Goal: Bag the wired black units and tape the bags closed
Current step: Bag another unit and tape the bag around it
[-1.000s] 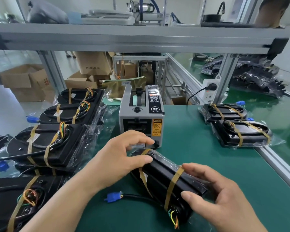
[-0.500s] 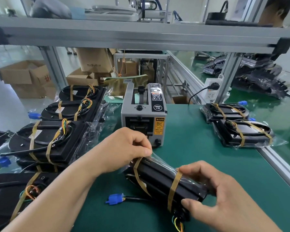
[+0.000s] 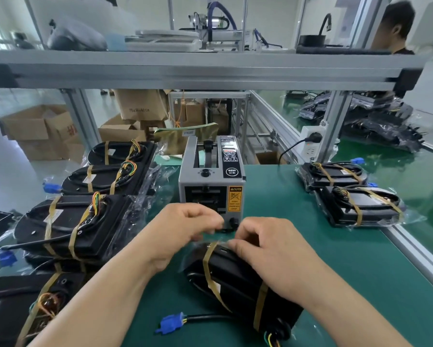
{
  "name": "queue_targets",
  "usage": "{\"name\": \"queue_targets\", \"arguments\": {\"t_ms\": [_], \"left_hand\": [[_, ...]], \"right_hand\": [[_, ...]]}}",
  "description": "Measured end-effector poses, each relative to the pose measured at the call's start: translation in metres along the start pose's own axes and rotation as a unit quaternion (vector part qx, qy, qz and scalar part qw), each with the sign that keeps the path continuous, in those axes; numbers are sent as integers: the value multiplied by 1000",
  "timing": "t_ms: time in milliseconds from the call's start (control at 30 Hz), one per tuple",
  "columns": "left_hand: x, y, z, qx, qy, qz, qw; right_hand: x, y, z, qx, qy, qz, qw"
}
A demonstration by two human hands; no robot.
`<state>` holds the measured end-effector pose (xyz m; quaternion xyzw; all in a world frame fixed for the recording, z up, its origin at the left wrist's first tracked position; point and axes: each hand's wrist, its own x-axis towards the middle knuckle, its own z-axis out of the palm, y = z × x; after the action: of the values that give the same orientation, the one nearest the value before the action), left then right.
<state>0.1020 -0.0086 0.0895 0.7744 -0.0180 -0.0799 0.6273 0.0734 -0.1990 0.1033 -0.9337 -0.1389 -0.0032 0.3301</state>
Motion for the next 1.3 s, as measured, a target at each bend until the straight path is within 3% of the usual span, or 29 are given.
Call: {"name": "queue_targets", "arguments": {"t_ms": [100,233,467,700,800,933,1067,1300], "left_hand": [[22,-12,5,-172,147,-143,964],[45,-13,9,-271,167,-244,916],[62,-4,21,-324,180,-285,884],[74,-4,36,-376,266,-262,848],[69,-6,35,-362,287,-220,859],[32,-1,30,-269,288,-81,915],[-24,2,34,-99,203,43,973],[-62,-10,52,-49,172,48,983]], "right_hand": [[1,2,1,9,9,9,1000],[2,5,-1,21,10,16,1000],[-3,15,-10,26,20,29,999],[-4,15,-7,28,23,18,999],[-3,17,-6,40,20,19,999],[3,21,-7,63,2,32,998],[7,24,-8,99,-27,50,993],[6,18,-7,108,-52,67,990]]}}
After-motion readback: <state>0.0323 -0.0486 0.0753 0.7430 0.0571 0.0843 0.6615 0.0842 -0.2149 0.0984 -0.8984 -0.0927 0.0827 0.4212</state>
